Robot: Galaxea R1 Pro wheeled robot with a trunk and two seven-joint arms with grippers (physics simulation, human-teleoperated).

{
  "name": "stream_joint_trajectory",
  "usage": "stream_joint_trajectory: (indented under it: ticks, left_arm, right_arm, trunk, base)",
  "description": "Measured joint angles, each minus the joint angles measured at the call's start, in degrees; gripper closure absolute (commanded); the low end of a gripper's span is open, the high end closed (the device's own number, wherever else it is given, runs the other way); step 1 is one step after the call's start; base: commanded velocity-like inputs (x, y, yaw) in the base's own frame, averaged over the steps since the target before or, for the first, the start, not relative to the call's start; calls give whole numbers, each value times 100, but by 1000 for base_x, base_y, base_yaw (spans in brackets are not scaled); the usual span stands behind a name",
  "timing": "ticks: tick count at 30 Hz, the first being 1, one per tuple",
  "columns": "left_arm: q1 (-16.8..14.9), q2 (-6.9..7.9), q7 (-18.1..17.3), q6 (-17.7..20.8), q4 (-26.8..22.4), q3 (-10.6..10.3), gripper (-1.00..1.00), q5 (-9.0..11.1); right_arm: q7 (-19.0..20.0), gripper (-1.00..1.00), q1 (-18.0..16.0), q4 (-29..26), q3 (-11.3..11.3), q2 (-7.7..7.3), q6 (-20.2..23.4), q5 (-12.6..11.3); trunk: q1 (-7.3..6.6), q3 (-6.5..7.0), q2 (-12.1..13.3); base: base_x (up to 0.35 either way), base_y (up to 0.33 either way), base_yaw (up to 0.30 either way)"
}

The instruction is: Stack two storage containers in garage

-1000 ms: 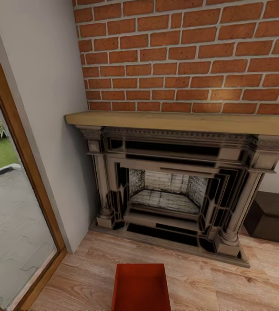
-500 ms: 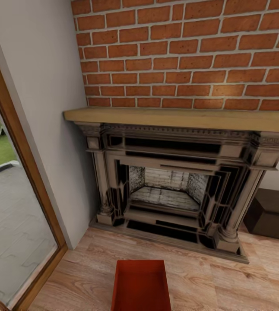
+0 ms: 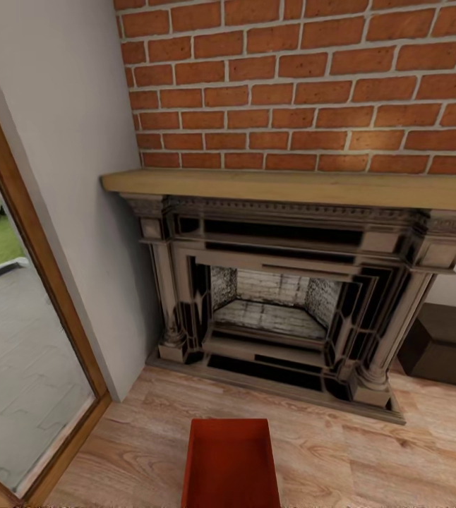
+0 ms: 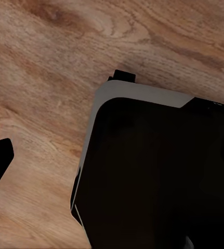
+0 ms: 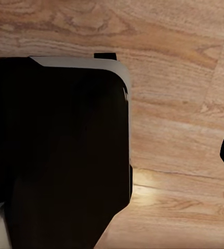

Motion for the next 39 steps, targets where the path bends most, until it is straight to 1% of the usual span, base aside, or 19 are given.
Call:
stream_joint_trajectory:
  ticks: [39]
  left_arm:
    - [0,0,-1,0,0,0,-100,-2]
  right_arm:
    - [0,-100,0,0,0,1,-25,-3]
  trunk:
    - [0,-363,0]
  base:
    - [0,0,0]
